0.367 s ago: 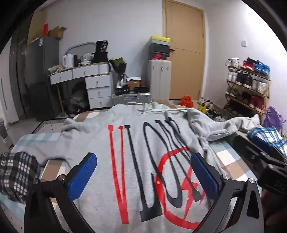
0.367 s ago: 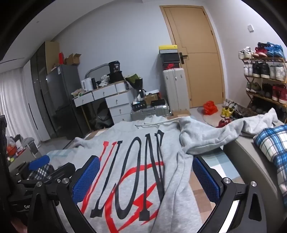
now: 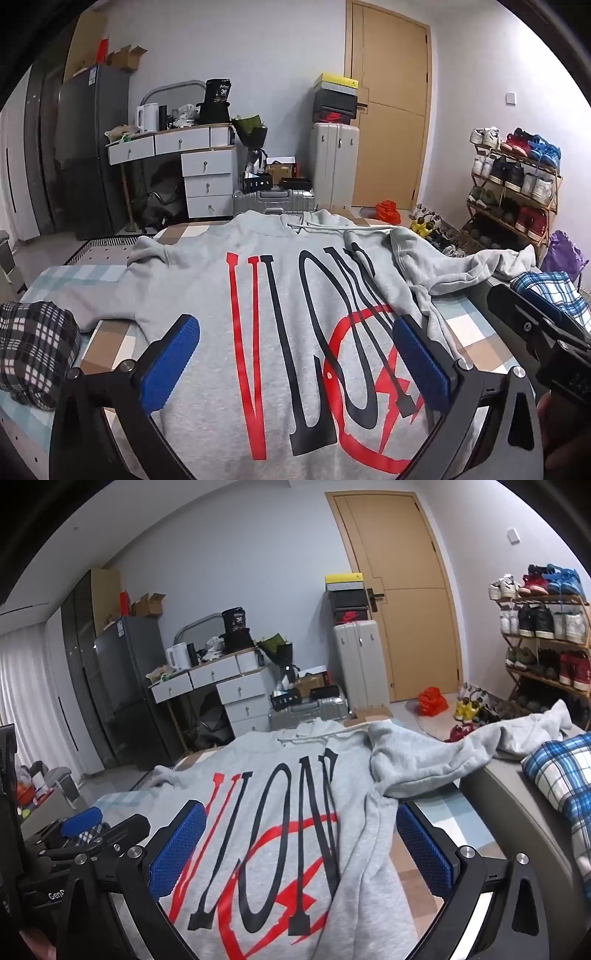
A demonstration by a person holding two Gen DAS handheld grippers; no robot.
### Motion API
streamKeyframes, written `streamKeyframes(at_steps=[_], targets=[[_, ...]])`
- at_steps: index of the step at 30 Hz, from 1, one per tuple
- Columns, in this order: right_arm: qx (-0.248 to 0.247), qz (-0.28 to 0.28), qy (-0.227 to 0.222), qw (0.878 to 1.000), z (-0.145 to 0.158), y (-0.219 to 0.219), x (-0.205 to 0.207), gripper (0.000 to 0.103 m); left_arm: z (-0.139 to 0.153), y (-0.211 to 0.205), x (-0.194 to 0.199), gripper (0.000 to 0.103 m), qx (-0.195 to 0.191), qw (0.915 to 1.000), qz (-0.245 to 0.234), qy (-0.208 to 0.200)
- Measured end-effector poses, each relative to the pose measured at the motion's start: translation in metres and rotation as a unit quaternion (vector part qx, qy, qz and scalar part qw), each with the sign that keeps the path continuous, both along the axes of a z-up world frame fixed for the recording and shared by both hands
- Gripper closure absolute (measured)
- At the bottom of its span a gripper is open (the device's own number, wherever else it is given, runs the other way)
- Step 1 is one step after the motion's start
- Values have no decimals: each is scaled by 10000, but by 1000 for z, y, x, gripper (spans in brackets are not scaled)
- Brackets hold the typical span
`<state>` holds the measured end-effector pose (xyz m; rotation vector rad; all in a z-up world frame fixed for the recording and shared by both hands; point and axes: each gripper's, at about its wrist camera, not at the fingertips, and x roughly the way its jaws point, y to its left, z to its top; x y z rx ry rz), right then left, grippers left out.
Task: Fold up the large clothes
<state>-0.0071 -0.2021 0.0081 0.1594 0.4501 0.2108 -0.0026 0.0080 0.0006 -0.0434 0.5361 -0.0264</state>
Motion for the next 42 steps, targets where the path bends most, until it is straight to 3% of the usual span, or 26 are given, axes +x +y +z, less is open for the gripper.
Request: streamKeyframes(at_steps=[42], targets=[[28,-2,44,10000,-4,3,4,0,-4,-1,1,1,27,10000,-60,21]])
